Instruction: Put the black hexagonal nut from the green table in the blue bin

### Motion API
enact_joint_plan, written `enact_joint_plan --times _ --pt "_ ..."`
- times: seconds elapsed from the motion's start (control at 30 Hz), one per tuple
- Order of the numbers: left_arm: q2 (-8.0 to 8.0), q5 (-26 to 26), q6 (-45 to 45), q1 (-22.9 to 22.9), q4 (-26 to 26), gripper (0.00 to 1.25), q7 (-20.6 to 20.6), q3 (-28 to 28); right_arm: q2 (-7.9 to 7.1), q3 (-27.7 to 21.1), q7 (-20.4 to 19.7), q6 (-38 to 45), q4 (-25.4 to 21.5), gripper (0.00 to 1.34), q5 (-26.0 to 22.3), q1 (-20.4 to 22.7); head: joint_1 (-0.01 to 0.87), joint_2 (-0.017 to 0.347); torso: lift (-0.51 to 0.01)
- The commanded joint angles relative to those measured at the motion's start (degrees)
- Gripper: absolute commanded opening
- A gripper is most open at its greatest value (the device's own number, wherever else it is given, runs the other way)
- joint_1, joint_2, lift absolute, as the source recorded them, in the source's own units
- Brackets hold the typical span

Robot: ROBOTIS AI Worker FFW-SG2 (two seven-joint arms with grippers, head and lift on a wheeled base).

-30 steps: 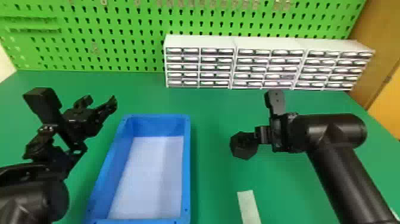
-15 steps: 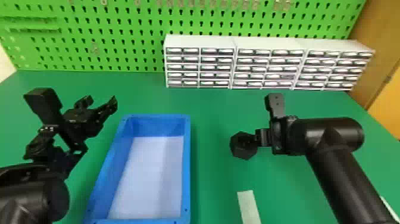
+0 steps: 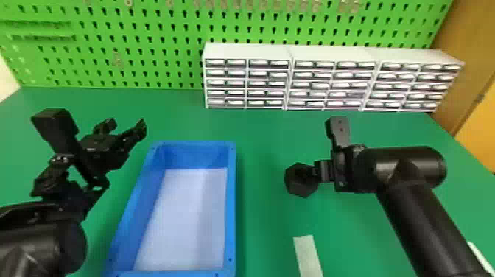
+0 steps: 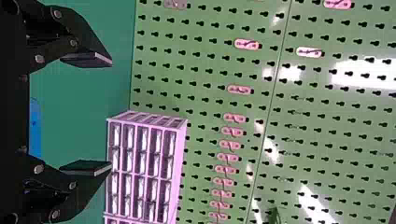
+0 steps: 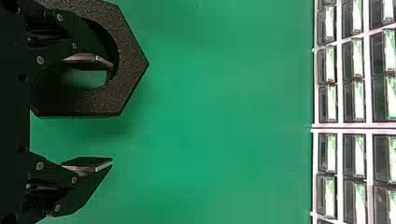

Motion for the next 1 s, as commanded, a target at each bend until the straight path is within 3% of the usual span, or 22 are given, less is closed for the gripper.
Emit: enact_joint_plan --times 0.0,0.97 --pt "0.09 0.0 -0.1 0.0 0.0 0.78 0.0 -0.1 -0.09 0.4 0.0 -0.3 0.3 0.81 0.0 0.0 0.692 0.009 -0.097" --pt "0.0 0.1 0.0 0.0 0.1 0.78 0.0 -0.2 0.0 1.0 0.1 -1.0 2.0 0.81 0.4 0.1 0.692 0.009 -0.097"
